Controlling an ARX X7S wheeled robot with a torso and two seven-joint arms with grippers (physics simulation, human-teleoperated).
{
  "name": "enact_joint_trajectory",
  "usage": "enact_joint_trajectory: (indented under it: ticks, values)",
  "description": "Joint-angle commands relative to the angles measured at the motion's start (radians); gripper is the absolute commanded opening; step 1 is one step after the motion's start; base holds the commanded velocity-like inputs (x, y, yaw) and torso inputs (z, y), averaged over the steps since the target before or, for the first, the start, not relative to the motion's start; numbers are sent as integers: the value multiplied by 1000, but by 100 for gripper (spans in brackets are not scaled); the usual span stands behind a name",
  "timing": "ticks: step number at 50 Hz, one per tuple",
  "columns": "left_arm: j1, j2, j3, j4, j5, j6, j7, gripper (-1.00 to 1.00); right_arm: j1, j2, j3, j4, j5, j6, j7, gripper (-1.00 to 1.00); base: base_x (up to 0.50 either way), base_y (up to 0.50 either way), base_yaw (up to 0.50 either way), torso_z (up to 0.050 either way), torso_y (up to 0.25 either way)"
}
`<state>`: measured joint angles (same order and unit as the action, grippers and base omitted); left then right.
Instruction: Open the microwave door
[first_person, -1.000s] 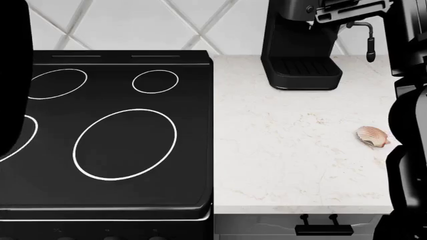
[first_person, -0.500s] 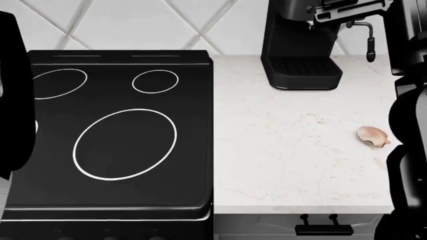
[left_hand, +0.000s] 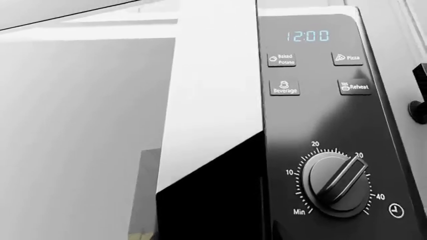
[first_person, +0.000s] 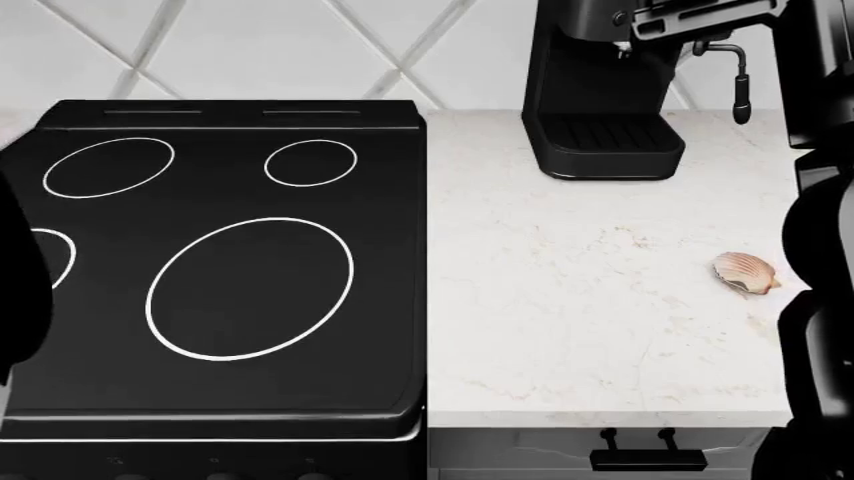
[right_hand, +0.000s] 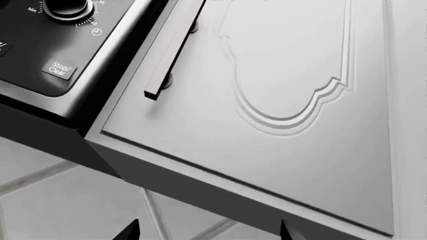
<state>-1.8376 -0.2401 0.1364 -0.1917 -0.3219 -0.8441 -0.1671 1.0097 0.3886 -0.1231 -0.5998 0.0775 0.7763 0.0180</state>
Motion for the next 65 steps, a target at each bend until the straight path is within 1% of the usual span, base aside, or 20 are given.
enact_joint_trajectory:
  ticks: [1, 14, 27, 43, 44, 65]
  values:
    - [12, -3, -49, 230, -95, -152, 13, -100, 4, 1, -3, -5, 1, 5, 3, 100, 0, -3, 0, 0, 0]
    - [22, -12, -109, 359, -156, -253, -17, -100, 15, 2, -8, -16, 3, 21, 6, 100, -1, -3, -2, 0, 2]
    - [-1, -24, -151, 417, -202, -329, -31, -100, 23, 6, -11, -26, 6, 34, 8, 100, -2, -3, -2, 0, 2]
    - [-4, -31, -151, 424, -209, -321, -33, -100, 26, 7, -15, -20, 8, 31, 11, 100, -3, -3, -2, 0, 3]
    - [-3, -32, -151, 424, -209, -321, -33, 100, 26, 7, -16, -20, 9, 31, 11, 100, 0, 0, 0, 0, 0]
    - [0, -51, -151, 429, -215, -318, -37, 100, 19, 10, -15, -16, 12, 23, 17, 100, 0, 0, 0, 0, 0]
